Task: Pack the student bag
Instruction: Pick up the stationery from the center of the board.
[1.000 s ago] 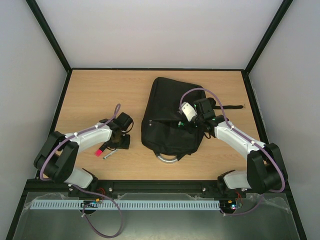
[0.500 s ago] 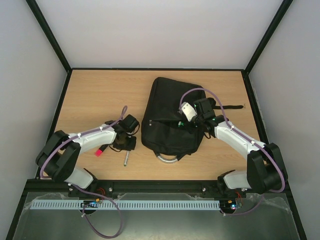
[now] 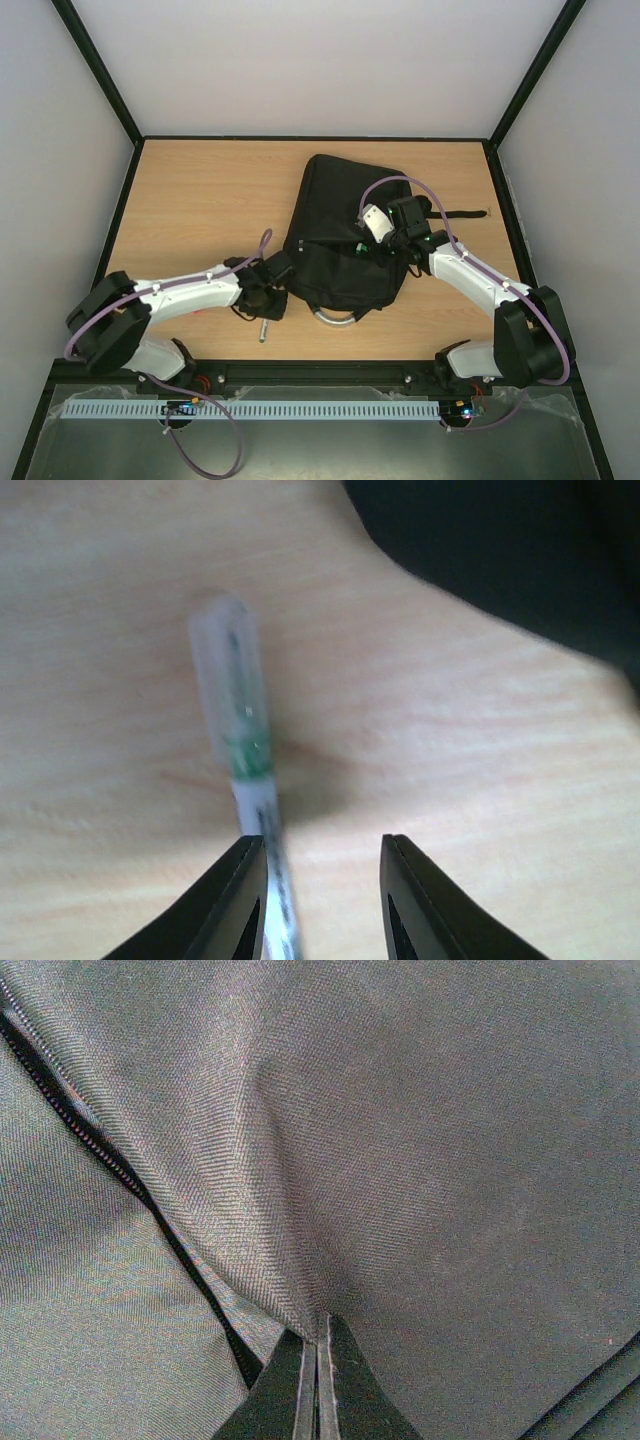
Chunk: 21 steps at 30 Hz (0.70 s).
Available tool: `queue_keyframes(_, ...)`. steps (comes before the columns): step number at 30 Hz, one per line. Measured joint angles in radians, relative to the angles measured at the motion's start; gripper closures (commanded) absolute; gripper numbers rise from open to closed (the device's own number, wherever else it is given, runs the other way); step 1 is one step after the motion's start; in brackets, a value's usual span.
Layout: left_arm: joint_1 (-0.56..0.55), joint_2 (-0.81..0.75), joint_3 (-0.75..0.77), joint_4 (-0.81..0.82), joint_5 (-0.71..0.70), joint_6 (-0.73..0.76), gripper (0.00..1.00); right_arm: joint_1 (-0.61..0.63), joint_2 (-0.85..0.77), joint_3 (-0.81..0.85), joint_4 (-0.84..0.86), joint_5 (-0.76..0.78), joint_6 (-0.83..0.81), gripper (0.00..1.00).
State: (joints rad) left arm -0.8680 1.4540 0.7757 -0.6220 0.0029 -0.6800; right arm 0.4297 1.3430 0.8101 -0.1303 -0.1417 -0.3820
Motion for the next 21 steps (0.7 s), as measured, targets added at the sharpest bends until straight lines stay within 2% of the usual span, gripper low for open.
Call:
queue_keyframes(6,-0.094,-0.087,-0.046,-0.02,-0.002,-0.09,0.69,0.0,0.0,0.0,-0.003,-0.006,0.0,0.99)
queue_keyframes(18,-0.123,0.0,-0.05,-0.046,-0.091,-0.14,0.76,0.0,0.0,0.0,-0.005,-0.008,0.0,0.99)
queue_keyframes(21,-0.126,0.014,-0.048,-0.043,-0.097,-0.141,0.87,0.0,0.0,0.0,-0.005,-0.008,0.0,0.99)
